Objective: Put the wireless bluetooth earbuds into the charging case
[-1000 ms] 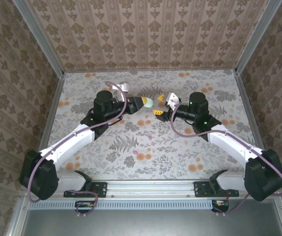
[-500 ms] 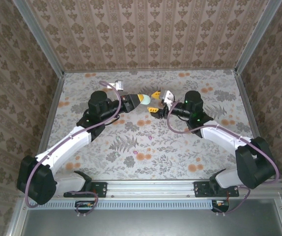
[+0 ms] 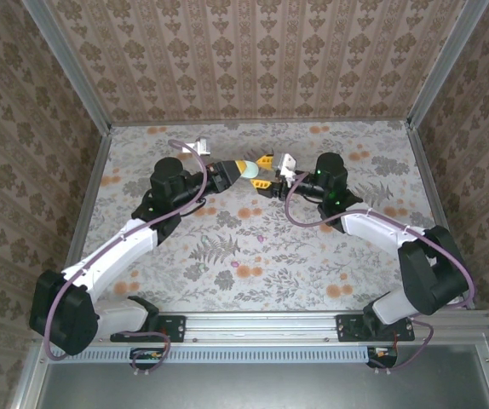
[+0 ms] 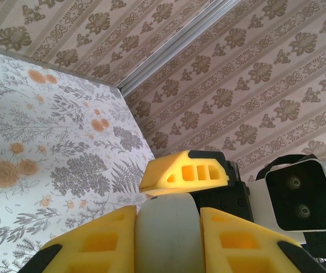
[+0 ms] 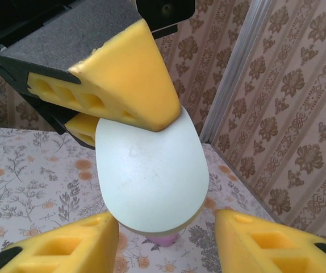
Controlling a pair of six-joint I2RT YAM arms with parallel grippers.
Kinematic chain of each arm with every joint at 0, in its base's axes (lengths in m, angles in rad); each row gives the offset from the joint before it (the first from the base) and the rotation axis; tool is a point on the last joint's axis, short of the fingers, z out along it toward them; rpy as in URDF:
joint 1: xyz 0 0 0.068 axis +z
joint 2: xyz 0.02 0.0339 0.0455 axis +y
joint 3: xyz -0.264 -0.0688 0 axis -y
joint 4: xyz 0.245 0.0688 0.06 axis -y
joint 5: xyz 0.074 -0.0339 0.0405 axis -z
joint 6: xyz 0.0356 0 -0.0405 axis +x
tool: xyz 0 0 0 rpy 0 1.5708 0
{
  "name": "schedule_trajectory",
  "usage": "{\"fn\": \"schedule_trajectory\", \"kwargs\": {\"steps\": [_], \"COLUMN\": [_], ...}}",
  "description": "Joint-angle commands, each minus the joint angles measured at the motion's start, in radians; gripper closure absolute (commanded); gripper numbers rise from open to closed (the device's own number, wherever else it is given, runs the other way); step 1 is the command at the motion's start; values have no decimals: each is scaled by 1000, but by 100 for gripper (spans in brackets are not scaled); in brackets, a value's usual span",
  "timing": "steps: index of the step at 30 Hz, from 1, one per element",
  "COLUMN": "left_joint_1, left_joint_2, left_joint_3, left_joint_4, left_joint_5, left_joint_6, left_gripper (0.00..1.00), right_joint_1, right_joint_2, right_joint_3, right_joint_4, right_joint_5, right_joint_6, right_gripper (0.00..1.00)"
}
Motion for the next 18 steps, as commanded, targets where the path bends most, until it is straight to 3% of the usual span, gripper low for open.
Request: {"fn": "schedule_trajectory", "kwargs": {"steps": [1,11,18], "left_joint_1": [0,3,4], "left_joint_2": [-13,-2,-3], "left_joint_3": [-14,-9,-7], "left_joint_4": [47,58,62], "left_joint_5": [19,26,28], "left_joint_6": [-31,-46,-50], "left_gripper": [81,81,81], "right_joint_1": [8,14,16], "right_joint_2": [-1,2,6], "right_joint_3": [40,63,68], "right_joint_4": [67,61,34], "right_joint_5": [-36,-88,-79], "right_joint_6": [6,-6,-20], "right_gripper": [45,44,50]}}
